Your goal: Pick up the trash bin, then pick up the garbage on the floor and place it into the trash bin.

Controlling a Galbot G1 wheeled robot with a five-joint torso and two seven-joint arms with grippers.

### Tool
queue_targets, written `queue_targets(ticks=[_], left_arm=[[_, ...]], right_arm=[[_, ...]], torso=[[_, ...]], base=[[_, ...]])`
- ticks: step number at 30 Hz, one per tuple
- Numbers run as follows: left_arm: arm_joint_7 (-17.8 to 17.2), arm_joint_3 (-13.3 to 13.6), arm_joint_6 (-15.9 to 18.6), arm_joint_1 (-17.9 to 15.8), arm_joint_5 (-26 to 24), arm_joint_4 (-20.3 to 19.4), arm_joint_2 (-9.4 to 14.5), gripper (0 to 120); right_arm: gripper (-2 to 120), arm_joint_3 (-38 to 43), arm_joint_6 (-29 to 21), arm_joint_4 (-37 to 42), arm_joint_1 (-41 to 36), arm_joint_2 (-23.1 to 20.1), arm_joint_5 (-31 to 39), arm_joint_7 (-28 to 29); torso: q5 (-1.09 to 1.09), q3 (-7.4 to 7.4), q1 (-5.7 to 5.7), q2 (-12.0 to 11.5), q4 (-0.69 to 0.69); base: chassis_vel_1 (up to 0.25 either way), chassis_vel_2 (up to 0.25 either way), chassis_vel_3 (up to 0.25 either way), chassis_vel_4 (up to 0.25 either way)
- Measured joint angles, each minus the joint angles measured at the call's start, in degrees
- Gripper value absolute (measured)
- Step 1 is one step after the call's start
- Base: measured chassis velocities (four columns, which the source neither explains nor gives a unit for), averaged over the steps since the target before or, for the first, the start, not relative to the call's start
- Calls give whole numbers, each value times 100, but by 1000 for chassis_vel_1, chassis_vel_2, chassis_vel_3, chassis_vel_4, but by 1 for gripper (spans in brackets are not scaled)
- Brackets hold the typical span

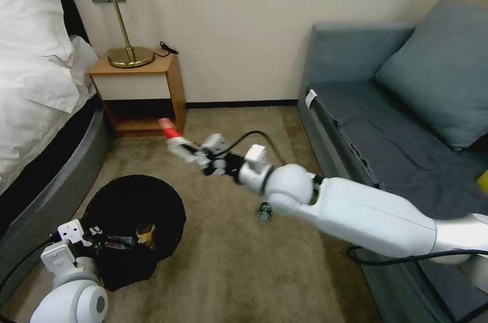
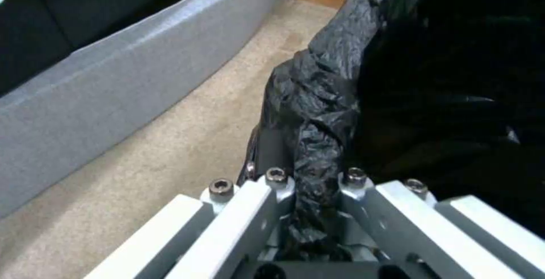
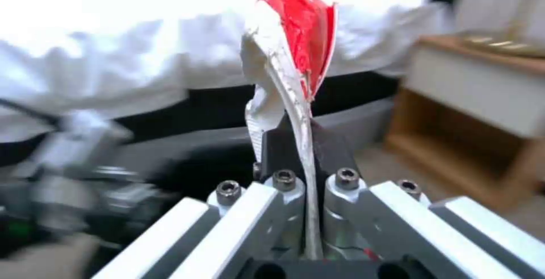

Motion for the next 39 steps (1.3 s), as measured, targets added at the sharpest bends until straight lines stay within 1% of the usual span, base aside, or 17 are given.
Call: queue_targets(ticks=[3, 4, 8, 12, 14, 15, 19, 20, 23, 24, 27, 29, 30, 33, 34, 38, 39], left_arm=[[-18, 49, 27, 4, 7, -70, -30, 2], [-18, 49, 27, 4, 7, -70, -30, 2], [-15, 78, 54, 3, 8, -137, -52, 2], [-18, 77, 61, -3, 7, -156, -46, 2], [-18, 77, 66, -8, 4, -161, -45, 2], [-18, 77, 66, -8, 4, -161, -45, 2], [-18, 93, 69, -25, 2, -158, -44, 2], [-18, 93, 69, -25, 2, -158, -44, 2], [-18, 105, 72, -32, 1, -157, -45, 2], [-18, 105, 72, -32, 1, -157, -45, 2], [-18, 110, 73, -34, 0, -161, -50, 2], [-19, 112, 74, -32, 0, -169, -52, 2], [-18, 113, 75, -31, 0, -176, -55, 2], [-17, 112, 75, -25, 0, -177, -51, 2], [-17, 112, 75, -25, 0, -177, -51, 2], [-16, 111, 75, -46, -4, -140, -41, 2], [-16, 111, 75, -46, -4, -140, -41, 2]], right_arm=[[0, -538, 30, -472, 5, 698, -44, 251], [0, -538, 30, -472, 5, 698, -44, 251], [0, -906, -40, -883, -43, 1031, -84, 423], [1, -1040, -105, -1011, -80, 1046, -230, 516], [9, -1060, -124, -1018, -111, 1021, -296, 560], [9, -1060, -124, -1018, -111, 1021, -296, 560], [28, -1020, -140, -935, -176, 983, -356, 678], [28, -1020, -140, -935, -176, 983, -356, 678], [41, -917, -156, -853, -191, 950, -376, 683], [41, -917, -156, -853, -191, 950, -376, 683], [56, -865, -174, -812, -205, 922, -393, 679], [59, -861, -174, -806, -216, 914, -407, 678], [66, -832, -175, -796, -239, 905, -431, 678], [79, -615, -175, -722, -309, 843, -523, 727], [79, -615, -175, -722, -309, 843, -523, 727], [96, 19, -188, -554, -426, 597, -704, 763], [96, 19, -188, -554, -426, 597, -704, 763]], torso=[[-1, 0, 0, 0, 4], [-1, 0, 0, 0, 4], [-1, 0, 0, 0, 0], [0, 0, 0, 0, 0], [0, 0, 0, 0, 0], [0, 0, 0, 0, 0], [1, 0, 0, 0, 0], [1, 0, 0, 0, 0], [1, 0, 0, -1, 0], [1, 0, 0, -1, 0], [1, 0, 0, -1, 0], [1, 0, 0, -1, 0], [1, 0, 0, -1, 0], [1, 0, 0, -2, 1], [1, 0, 0, -2, 1], [2, 0, 0, -2, 0], [2, 0, 0, -2, 0]], base=[[0, 0, 0, 0], [0, 0, 0, 0], [0, 0, 0, 0], [0, 0, 0, 0], [0, 0, 0, 0], [0, 0, 0, 0], [0, 0, 0, 0], [0, 0, 0, 0], [0, 0, 0, 0], [0, 0, 0, 0], [0, 0, 0, 0], [0, 0, 0, 0], [0, 0, 0, 0], [0, 0, 0, 0], [0, 0, 0, 0], [0, 0, 0, 0], [0, 0, 0, 0]])
